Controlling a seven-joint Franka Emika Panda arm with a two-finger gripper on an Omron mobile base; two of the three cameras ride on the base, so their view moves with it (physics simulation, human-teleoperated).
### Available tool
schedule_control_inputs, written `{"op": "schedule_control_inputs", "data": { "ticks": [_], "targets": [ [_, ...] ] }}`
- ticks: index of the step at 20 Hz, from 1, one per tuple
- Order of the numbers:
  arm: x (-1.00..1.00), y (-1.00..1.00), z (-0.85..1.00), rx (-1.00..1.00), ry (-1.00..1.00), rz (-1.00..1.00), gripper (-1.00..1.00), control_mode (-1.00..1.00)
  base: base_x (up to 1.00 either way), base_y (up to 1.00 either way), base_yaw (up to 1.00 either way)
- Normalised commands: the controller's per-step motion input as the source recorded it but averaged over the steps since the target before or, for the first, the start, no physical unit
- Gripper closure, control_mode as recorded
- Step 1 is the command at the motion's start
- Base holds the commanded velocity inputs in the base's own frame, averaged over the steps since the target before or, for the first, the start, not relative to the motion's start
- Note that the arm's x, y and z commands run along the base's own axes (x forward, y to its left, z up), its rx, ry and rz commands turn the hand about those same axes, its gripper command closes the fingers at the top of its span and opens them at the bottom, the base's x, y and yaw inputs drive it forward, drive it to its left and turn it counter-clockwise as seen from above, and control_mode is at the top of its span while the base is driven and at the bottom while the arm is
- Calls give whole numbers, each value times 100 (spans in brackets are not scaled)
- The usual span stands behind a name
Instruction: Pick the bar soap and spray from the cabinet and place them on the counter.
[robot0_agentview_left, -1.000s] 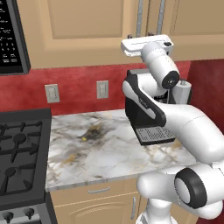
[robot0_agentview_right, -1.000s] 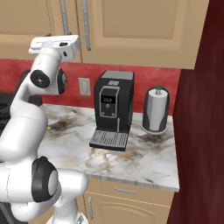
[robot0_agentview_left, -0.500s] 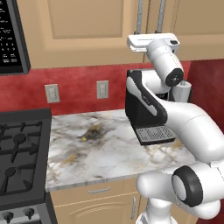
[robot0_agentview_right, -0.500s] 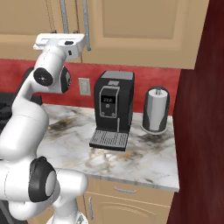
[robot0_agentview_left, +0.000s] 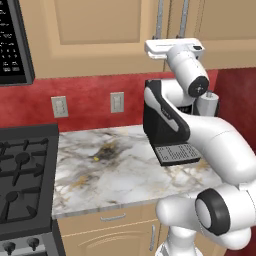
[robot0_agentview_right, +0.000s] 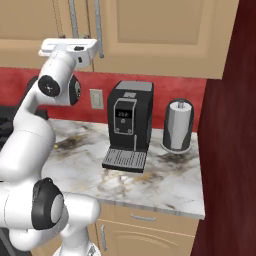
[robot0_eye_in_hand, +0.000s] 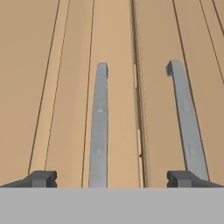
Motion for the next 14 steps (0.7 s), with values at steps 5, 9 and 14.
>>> {"op": "schedule_control_inputs", "data": {
  "ticks": [5,9,14],
  "targets": [
    [11,0,-1,0,14,0,-100,-100,0,0,0],
    [20,0,0,0,11,0,-100,-100,0,0,0],
    [34,5,-7,0,7,0,-100,-100,0,0,0]
  ]
}}
